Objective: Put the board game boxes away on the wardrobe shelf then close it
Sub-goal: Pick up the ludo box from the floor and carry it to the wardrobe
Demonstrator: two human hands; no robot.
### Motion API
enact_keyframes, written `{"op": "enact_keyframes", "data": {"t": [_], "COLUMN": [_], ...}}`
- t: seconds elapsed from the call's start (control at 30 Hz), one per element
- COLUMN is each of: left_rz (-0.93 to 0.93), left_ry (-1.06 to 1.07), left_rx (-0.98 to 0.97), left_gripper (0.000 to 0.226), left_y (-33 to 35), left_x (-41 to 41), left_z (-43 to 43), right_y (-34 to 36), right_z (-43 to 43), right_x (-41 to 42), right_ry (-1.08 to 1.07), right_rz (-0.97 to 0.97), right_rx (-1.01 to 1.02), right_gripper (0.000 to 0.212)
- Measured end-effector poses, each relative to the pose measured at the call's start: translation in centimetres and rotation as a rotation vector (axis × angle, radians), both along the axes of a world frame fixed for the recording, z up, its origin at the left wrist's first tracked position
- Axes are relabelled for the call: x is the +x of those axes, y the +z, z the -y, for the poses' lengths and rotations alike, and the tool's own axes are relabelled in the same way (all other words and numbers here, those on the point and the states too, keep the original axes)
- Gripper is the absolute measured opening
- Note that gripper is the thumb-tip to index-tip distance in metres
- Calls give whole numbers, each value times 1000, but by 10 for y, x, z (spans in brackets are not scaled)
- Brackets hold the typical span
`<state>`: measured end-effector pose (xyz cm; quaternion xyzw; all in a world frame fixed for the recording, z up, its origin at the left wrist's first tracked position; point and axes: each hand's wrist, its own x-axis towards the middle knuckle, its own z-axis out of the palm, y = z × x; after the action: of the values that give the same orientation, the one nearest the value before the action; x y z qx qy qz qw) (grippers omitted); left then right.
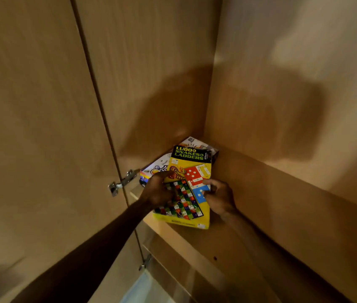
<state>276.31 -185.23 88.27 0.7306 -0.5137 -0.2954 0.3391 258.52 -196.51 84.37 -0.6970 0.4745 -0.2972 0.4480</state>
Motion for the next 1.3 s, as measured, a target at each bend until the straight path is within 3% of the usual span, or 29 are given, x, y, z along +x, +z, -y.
{"op": "enact_keyframes", "data": {"t": [0.03,0.13,0.17,0.27,0.4,0.5,0.6,0.73,0.87,0.93,1.13,1.3], "left_rz": [38,68,80,253,596,639,657,686,589,506,271,122], "left_ry": [-37,-197,-242,-240,-102,67,202,241,190,188,450,629], "left_rx": [37,177,231,239,119,26,-30,-72,98,114,-123,-137], "left_gripper": [43,109,111,92,45,20,18,47,82,85,54,35], "left_y": [2,6,11,23,20,8,-5,-19,-31,-31,-37,-64], "left_x": [9,30,34,46,62,61,55,41,41,39,12,-13], "left_z": [9,31,35,40,35,27,19,12,11,9,-16,-76], "right_y": [2,10,12,8,2,2,-2,-1,-2,-4,-9,-15], "right_z": [10,32,37,42,41,33,26,21,22,22,3,-40], "right_x": [4,15,17,20,29,38,45,51,52,50,36,24], "right_ry": [1,22,40,94,202,366,482,539,568,582,465,461], "right_rz": [3,24,28,27,14,-40,-129,-185,-179,-182,-77,86], "right_rx": [7,26,26,-19,-235,-271,-279,-274,-247,-230,-300,-192], "right_gripper": [35,34,33,29,29,23,27,43,50,52,42,32]}}
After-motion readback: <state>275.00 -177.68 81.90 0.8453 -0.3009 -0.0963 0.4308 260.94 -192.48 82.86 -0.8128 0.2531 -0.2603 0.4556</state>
